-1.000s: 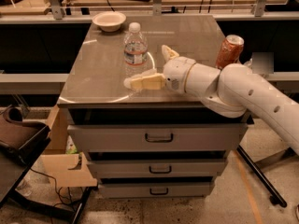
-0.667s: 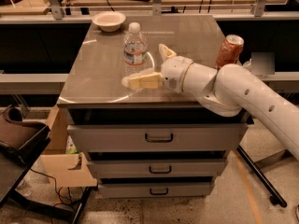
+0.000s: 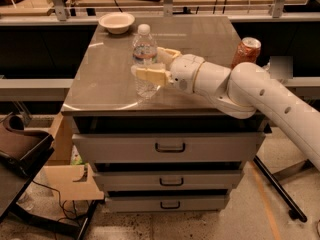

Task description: Move water bottle near paper bowl

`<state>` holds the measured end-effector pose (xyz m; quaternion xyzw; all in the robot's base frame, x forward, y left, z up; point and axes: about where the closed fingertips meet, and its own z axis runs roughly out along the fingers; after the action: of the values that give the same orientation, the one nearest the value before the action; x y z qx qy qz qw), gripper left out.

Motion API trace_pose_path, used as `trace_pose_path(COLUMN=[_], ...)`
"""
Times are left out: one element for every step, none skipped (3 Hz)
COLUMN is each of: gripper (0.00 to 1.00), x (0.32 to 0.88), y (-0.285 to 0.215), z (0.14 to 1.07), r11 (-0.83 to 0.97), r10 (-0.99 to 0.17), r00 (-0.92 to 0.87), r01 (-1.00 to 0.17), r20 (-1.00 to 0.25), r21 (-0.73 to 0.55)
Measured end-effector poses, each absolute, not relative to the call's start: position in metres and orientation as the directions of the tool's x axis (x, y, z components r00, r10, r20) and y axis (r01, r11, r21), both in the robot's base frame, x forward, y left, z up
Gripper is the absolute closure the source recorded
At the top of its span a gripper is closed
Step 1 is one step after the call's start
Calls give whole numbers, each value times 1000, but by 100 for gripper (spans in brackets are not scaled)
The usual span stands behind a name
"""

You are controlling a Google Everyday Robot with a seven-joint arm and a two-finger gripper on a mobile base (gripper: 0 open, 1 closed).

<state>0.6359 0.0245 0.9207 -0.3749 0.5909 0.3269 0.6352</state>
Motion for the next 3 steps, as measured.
trace_pose_path(gripper=[64,87,100], x=[635,635,634], y=[27,29,32], z=[922,922,923], r11=[501,498,495], r10=[-27,-27,-27], r00=[89,90,91], r01=[-860,-862,-864], r20=[-996,-996,-995], r21=[-91,-92,-92])
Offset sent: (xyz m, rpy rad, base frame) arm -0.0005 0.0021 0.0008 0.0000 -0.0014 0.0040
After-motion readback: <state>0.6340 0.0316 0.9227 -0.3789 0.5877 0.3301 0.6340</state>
